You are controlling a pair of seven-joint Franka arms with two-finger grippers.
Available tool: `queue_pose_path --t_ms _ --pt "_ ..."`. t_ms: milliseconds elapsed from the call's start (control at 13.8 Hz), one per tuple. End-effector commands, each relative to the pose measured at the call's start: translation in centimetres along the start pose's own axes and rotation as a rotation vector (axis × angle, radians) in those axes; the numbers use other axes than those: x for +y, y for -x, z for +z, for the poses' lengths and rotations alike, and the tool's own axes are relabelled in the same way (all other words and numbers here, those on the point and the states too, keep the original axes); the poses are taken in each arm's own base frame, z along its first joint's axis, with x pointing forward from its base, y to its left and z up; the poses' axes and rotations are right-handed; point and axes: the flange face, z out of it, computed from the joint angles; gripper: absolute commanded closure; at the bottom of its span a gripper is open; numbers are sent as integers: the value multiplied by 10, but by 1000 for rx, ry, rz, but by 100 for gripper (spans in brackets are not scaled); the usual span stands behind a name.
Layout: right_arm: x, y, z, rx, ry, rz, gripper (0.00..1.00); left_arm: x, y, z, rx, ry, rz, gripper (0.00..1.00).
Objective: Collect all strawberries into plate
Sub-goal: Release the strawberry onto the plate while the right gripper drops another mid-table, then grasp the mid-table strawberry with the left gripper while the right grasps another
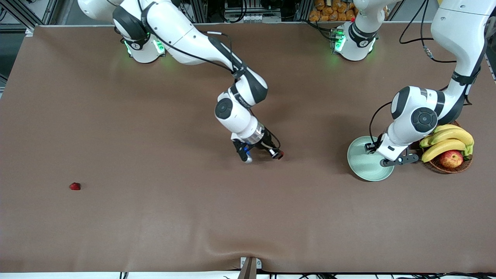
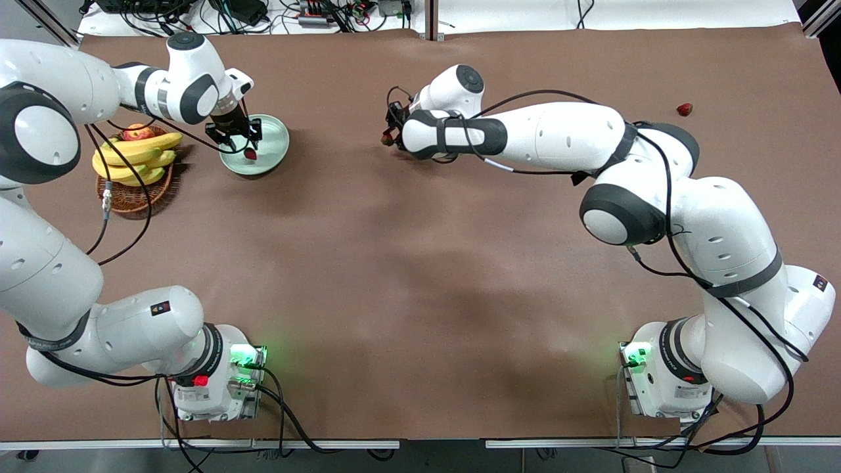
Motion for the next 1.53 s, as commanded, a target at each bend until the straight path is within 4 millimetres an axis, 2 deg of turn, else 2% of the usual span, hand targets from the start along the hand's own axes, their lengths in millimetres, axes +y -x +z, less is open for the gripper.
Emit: queue_pose_path --t_ms 0,145,218,291,363,509,726,799,1017,1235,1453 --pt "-2 21 6 -11 -14 6 0 -4 0 -1 6 8 7 0" --pt "-6 14 2 -6 -14 4 0 -7 -1 -8 10 13 -16 0" --pt "-12 11 -4 -3 -19 -3 0 -2 -1 -12 17 16 -12 0" --pt "-22 -4 -17 13 -20 -2 0 0 -1 -14 19 17 -11 0" --pt "-25 -18 -22 20 41 -5 0 3 -1 -16 15 34 -27 0" --pt "-34 -60 -42 79 152 -38 0 22 2 -25 -4 109 -94 0" --pt "-51 -121 -92 103 277 -98 0 46 1 -34 0 140 -117 0" --pt "-53 -138 -106 90 314 -148 0 60 0 -39 4 152 -149 0" --pt "-48 -223 -158 72 416 -250 0 109 2 -52 13 175 -242 0" --pt "-31 -299 -208 106 576 -434 0 158 4 -59 10 205 -309 0" --pt "-16 -367 -265 107 666 -553 0 219 16 -61 -4 236 -312 0"
